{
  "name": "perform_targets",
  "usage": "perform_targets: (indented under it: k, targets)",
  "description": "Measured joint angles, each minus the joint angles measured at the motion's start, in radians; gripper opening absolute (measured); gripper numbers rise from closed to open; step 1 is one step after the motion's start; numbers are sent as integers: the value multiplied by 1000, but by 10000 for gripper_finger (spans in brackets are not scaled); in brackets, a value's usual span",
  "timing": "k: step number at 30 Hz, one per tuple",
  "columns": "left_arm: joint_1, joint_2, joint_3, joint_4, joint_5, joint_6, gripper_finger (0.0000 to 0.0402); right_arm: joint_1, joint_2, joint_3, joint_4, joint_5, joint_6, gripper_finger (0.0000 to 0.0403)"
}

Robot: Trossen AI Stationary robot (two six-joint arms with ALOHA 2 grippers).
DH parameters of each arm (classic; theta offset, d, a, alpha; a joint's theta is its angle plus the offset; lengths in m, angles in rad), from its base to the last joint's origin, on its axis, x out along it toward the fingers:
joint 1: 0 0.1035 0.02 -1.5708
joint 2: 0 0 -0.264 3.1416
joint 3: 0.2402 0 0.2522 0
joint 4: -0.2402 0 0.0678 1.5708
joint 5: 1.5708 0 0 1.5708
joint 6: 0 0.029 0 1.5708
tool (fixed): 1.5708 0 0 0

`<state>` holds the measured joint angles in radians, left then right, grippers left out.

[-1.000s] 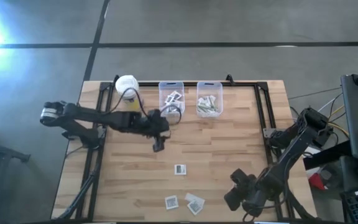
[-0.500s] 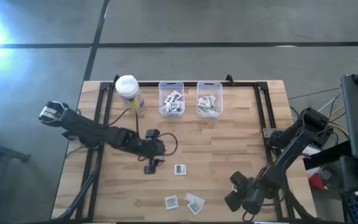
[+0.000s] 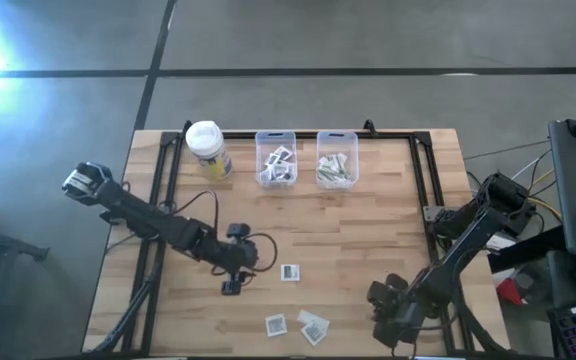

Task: Pick & Place First Aid Supplies
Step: Put the towelette pack into the left transparent bin

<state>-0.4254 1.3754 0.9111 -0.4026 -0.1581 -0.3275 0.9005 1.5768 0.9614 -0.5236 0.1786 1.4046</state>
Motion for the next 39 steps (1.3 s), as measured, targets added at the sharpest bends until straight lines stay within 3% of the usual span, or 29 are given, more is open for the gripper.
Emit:
perform_targets:
  k: [10, 26, 39]
  targets:
    - [-38, 0, -50, 15, 0, -85, 213, -1, 0, -37, -8, -49, -331, 114]
    - [-41, 0, -52, 66, 0, -120, 213, -25, 0, -61, -55, -48, -535, 211]
    - [-42, 0, -52, 66, 0, -139, 213, -24, 0, -145, -21, -49, -574, 217]
